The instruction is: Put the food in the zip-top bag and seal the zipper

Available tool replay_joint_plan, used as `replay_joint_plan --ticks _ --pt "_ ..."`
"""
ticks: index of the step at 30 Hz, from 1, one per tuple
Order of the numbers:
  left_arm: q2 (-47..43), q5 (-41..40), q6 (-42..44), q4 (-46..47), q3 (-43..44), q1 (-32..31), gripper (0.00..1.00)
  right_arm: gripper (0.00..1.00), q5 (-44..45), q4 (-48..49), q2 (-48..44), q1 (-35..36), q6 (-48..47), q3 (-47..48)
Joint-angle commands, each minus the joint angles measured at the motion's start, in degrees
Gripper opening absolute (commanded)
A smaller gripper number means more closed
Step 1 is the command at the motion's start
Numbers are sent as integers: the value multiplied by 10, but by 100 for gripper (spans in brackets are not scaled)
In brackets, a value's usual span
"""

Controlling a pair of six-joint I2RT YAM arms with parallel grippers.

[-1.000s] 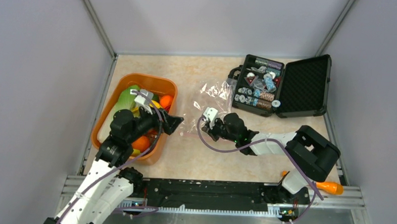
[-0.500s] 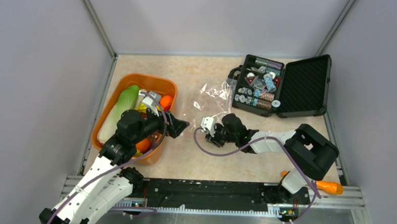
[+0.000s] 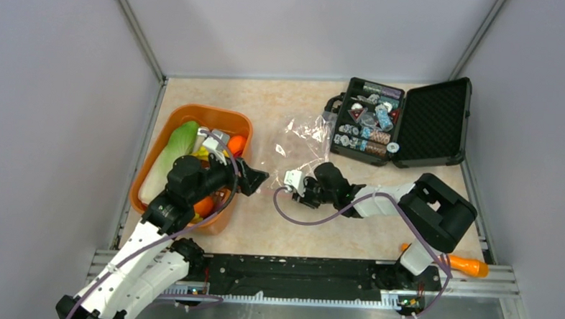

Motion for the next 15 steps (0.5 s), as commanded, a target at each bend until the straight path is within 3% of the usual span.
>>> replay_joint_plan --ticks 1,5,9,15 --pt "3 -7 12 22 17 -1 99 30 30 29 17 -3 -16 7" --pt "7 -6 12 23 18 -2 99 7 34 48 16 -3 -5 1" --pt "14 -2 12 27 19 -2 99 0 26 75 10 -3 15 -10" --pt "22 3 15 31 17 -1 99 0 11 120 -7 -18 62 -22"
